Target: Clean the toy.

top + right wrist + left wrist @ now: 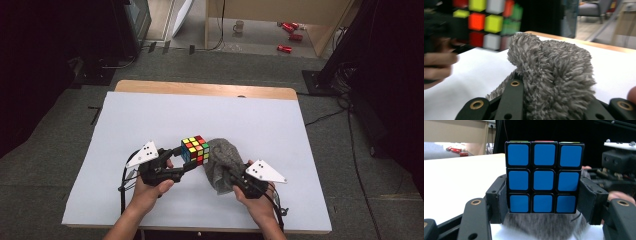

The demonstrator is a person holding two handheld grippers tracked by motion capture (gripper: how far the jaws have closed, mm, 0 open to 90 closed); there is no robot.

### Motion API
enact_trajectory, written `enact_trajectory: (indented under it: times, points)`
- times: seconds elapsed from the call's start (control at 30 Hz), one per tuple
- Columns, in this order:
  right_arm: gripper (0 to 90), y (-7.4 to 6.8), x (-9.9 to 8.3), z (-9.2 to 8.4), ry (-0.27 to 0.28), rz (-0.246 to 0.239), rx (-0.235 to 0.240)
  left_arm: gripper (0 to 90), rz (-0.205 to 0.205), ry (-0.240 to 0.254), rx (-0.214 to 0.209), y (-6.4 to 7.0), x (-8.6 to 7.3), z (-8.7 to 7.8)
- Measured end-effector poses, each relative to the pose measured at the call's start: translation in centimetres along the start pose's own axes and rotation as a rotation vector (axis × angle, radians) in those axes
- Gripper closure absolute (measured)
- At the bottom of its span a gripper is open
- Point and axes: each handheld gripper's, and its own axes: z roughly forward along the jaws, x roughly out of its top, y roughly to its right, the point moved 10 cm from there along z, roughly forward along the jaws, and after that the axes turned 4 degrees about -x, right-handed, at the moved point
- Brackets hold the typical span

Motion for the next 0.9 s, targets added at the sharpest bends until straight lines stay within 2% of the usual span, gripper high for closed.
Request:
enact_trajectory:
  times: [0.1,0.13,0.3,0.43,0.5,0.63,0.67,0.73,0.8,0.9]
  points:
    - [77.2,1.7,0.2,-0.3,-0.001,0.006,-0.055,35.1,-0.003,0.001,0.0,-0.1,0.0,0.0]
    - [77.0,2.7,0.0,-0.4,-0.011,0.012,-0.085,35.1,-0.003,0.001,-0.001,0.0,0.0,0.0]
    - [75.6,5.4,-1.5,0.0,-0.051,0.025,-0.173,35.1,0.001,-0.007,-0.006,0.0,-0.2,0.1]
    - [70.9,6.4,-2.9,0.5,-0.104,0.032,-0.19,35.1,0.002,-0.011,-0.006,-0.1,-0.3,0.1]
    - [65.2,6.6,-3.5,0.8,-0.135,0.027,-0.2,35.1,0.001,-0.014,-0.007,-0.2,-0.3,0.1]
    - [42.7,6.7,-4.5,1.1,-0.213,0.038,-0.167,35.1,-0.003,-0.01,-0.006,-0.3,-0.3,0.0]
    - [35.1,6.7,-4.6,1.1,-0.234,0.04,-0.164,35.1,-0.004,-0.009,-0.005,-0.3,-0.3,0.0]
    - [25.5,6.9,-4.7,1.0,-0.259,0.035,-0.163,35.1,-0.007,-0.009,-0.005,-0.3,-0.3,-0.1]
    - [18.3,7.1,-4.6,0.9,-0.276,0.028,-0.167,35.1,-0.008,-0.01,-0.005,-0.4,-0.3,-0.1]
    - [13.9,7.5,-4.4,0.5,-0.287,0.023,-0.173,35.1,-0.006,-0.01,-0.005,-0.4,-0.3,-0.1]
